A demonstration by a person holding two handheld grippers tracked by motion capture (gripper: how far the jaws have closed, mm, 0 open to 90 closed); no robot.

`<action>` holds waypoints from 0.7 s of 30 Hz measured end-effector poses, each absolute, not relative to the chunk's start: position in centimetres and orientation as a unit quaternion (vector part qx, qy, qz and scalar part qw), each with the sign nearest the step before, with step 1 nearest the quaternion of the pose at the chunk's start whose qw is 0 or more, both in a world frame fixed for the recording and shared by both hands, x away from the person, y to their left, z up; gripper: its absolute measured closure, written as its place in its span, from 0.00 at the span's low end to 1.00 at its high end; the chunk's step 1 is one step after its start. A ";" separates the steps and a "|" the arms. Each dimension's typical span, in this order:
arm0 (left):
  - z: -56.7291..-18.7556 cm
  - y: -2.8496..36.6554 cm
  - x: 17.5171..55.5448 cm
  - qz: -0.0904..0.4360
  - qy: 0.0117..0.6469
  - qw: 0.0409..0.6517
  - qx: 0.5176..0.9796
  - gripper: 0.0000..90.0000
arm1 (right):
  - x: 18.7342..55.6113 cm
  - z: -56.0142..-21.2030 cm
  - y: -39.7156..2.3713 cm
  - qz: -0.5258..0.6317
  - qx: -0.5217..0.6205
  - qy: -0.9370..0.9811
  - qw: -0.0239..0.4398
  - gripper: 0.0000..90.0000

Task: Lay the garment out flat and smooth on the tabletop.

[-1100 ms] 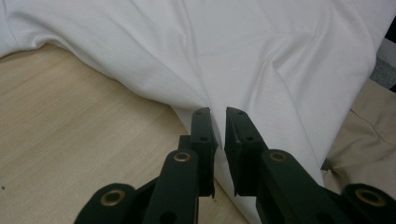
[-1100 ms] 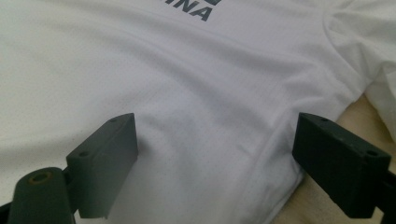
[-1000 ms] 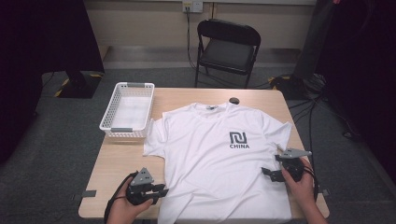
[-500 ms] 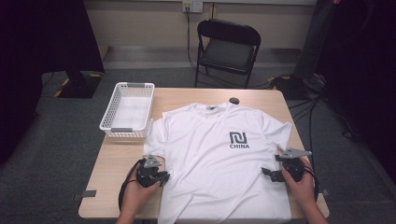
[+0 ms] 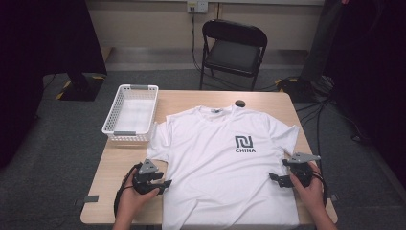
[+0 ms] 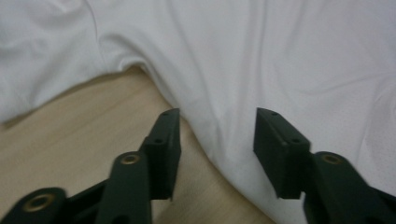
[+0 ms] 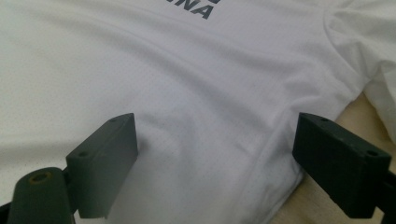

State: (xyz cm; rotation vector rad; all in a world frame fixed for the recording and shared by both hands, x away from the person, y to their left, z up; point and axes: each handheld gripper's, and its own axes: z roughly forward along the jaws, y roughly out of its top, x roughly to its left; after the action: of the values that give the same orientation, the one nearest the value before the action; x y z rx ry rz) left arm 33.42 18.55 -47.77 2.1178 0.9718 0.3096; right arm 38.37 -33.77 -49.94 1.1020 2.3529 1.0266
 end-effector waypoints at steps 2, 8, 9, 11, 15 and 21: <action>-47.4 18.4 33.4 0.139 0.376 0.381 0.833 0.40 | 38.4 -49.9 -33.8 0.362 0.388 0.830 0.173 0.15; -46.7 17.9 33.7 0.143 0.347 0.391 0.840 0.18 | 38.4 -49.9 -33.8 0.362 0.388 0.830 0.173 0.15; -46.6 17.8 33.7 0.142 0.348 0.394 0.839 0.15 | 38.4 -49.9 -33.8 0.362 0.389 0.830 0.173 0.15; -46.5 17.5 33.9 0.142 0.340 0.397 0.840 0.17 | 38.4 -49.9 -33.8 0.362 0.388 0.830 0.173 0.15; -46.2 17.2 34.2 0.135 0.330 0.411 0.839 0.16 | 38.4 -49.9 -33.8 0.362 0.388 0.830 0.173 0.15; -45.4 16.6 34.7 0.130 0.313 0.414 0.845 0.16 | 38.4 -49.9 -33.8 0.362 0.389 0.829 0.173 0.15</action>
State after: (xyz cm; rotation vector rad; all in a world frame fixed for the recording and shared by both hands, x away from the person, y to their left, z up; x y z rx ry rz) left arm 34.66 16.61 -45.42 2.1230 0.7859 0.3270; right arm 38.36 -33.77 -49.94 1.1021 2.3526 1.0264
